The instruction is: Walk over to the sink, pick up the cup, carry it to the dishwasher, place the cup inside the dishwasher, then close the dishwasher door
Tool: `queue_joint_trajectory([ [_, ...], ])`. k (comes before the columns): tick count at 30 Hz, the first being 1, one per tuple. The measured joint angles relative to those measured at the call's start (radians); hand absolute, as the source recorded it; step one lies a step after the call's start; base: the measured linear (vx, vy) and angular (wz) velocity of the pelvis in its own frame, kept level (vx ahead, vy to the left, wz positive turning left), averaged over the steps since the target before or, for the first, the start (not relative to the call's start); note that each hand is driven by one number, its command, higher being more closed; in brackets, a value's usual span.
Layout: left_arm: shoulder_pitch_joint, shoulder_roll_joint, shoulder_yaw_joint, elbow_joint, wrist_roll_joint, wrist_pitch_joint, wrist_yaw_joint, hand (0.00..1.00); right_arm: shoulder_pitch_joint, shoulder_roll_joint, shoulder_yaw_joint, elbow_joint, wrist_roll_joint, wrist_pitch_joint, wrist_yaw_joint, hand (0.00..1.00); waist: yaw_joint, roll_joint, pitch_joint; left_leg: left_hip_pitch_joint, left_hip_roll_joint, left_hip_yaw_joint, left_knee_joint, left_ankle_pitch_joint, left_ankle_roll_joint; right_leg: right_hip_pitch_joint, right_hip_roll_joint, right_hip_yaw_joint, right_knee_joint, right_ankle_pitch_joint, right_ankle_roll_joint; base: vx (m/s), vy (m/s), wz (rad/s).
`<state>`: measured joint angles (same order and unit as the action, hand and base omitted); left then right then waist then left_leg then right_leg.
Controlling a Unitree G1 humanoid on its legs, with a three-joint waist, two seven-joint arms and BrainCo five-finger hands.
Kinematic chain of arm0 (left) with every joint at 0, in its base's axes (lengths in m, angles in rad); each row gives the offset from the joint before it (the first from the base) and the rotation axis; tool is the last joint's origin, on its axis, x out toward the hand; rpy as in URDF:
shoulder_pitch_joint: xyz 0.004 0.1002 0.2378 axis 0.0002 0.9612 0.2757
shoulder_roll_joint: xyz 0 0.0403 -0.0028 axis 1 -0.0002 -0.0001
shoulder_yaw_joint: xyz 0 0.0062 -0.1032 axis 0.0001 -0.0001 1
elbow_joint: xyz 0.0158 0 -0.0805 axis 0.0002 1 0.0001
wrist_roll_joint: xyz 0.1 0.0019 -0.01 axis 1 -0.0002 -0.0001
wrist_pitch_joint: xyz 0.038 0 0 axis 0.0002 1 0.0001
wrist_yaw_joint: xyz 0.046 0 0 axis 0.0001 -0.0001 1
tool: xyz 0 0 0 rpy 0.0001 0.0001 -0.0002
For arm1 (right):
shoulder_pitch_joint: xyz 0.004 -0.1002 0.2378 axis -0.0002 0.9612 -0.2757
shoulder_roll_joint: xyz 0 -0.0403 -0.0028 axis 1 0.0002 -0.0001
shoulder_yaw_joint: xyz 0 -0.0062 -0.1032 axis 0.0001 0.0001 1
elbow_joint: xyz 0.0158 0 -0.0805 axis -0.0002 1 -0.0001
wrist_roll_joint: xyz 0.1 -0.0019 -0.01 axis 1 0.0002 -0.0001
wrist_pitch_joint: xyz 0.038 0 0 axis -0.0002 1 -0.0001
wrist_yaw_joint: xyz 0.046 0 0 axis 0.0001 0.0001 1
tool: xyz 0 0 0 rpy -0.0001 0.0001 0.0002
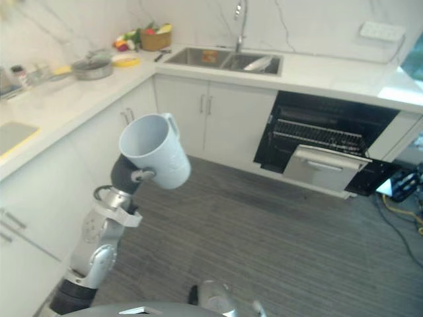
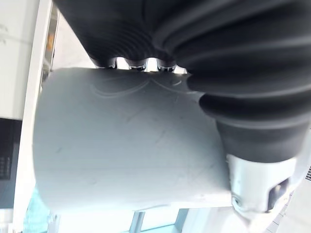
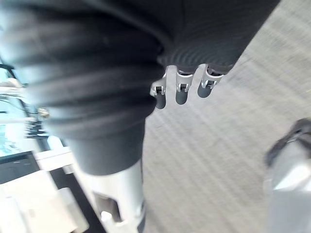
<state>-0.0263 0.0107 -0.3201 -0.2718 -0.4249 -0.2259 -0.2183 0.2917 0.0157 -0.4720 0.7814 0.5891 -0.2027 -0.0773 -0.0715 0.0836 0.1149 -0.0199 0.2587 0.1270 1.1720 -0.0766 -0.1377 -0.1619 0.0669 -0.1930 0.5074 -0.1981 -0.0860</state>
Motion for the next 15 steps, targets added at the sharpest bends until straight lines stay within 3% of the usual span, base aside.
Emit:
queue_joint_trajectory([
  [2, 0.006, -0.012, -0.001, -0.001, 0.016, 0.0, 0.009, 1.0, -0.034, -0.003, 0.001, -0.039, -0.006, -0.05, -0.035, 0.0, 0.005, 0.007, 0.005, -0.093, 0.012, 0.01, 0.061, -0.051, 0.04, 0.086, 0.028, 0.052, -0.047, -0.025, -0.005, 0.5, -0.122, -1.05],
  [4, 0.023, -0.009, -0.003, -0.006, 0.016, -0.018, 0.015, 1.0, -0.053, -0.008, 0.031, -0.086, -0.005, -0.09, -0.054, 0.0, 0.024, -0.006, -0.002, -0.143, 0.009, 0.051, -0.075, -0.124, 0.061, 0.165, 0.028, 0.104, -0.105, -0.036, 0.007, 0.49, -0.088, -1.08],
  [6, 0.056, -0.009, -0.015, -0.027, 0.016, -0.043, 0.02, 1.0, -0.079, -0.012, 0.093, -0.212, -0.006, -0.112, -0.092, 0.0, 0.044, -0.018, -0.005, -0.18, -0.036, 0.059, -0.461, -0.17, 0.061, 0.213, 0.027, 0.192, -0.15, -0.054, 0.015, 0.51, 0.009, -1.06],
  [7, 0.069, -0.008, -0.018, -0.025, 0.016, -0.049, 0.019, 1.0, -0.094, -0.018, 0.115, -0.237, -0.008, -0.121, -0.109, 0.0, 0.044, -0.024, -0.009, -0.171, -0.065, 0.032, -0.596, -0.161, 0.056, 0.22, 0.022, 0.216, -0.153, -0.056, 0.015, 0.27, 0.028, -0.96],
  [8, 0.101, -0.007, -0.017, -0.021, 0.017, -0.061, 0.021, 1.0, -0.138, -0.032, 0.148, -0.269, -0.012, -0.136, -0.141, 0.0, 0.044, -0.026, -0.019, -0.158, -0.119, -0.067, -0.857, -0.104, 0.041, 0.231, 0.019, 0.265, -0.158, -0.064, 0.015, 0.05, 0.069, -1.05],
  [9, 0.123, -0.002, -0.016, -0.011, 0.018, -0.076, 0.02, 1.0, -0.18, -0.046, 0.16, -0.276, -0.039, -0.145, -0.176, 0.0, 0.047, -0.025, -0.019, -0.182, -0.147, -0.15, -0.964, -0.053, 0.025, 0.244, 0.019, 0.306, -0.171, -0.078, 0.03, 0.04, 0.167, -1.26],
  [11, 0.132, 0.016, -0.015, 0.015, 0.018, -0.092, 0.01, 1.0, -0.221, -0.061, 0.168, -0.296, -0.046, -0.156, -0.202, 0.0, 0.061, -0.026, -0.018, -0.194, -0.165, -0.181, -1.013, 0.015, 0.021, 0.279, 0.01, 0.353, -0.171, -0.103, 0.068, 0.22, 0.238, -0.87],
  [13, 0.134, 0.05, -0.017, 0.016, 0.017, -0.117, -0.009, 1.0, -0.203, -0.061, 0.172, -0.373, -0.046, -0.198, -0.21, 0.0, 0.065, -0.029, -0.023, -0.179, -0.175, -0.149, -0.99, 0.179, 0.035, 0.335, -0.004, 0.383, -0.086, -0.181, 0.117, 0.55, 0.32, -0.64],
  [14, 0.129, 0.085, -0.017, 0.031, 0.016, -0.126, -0.017, 1.0, -0.191, -0.046, 0.174, -0.378, -0.048, -0.21, -0.203, 0.0, 0.058, -0.089, -0.041, -0.163, -0.235, -0.124, -0.923, 0.146, 0.039, 0.327, -0.056, 0.375, 0.033, -0.219, 0.142, 0.49, 0.321, -0.22],
  [15, 0.117, 0.092, -0.018, 0.044, 0.016, -0.126, -0.018, 1.0, -0.184, -0.038, 0.164, -0.378, -0.047, -0.219, -0.197, 0.0, 0.047, -0.115, -0.047, -0.162, -0.262, -0.124, -0.892, 0.113, 0.057, 0.311, -0.083, 0.365, 0.103, -0.213, 0.153, 0.5, 0.372, 0.27],
])
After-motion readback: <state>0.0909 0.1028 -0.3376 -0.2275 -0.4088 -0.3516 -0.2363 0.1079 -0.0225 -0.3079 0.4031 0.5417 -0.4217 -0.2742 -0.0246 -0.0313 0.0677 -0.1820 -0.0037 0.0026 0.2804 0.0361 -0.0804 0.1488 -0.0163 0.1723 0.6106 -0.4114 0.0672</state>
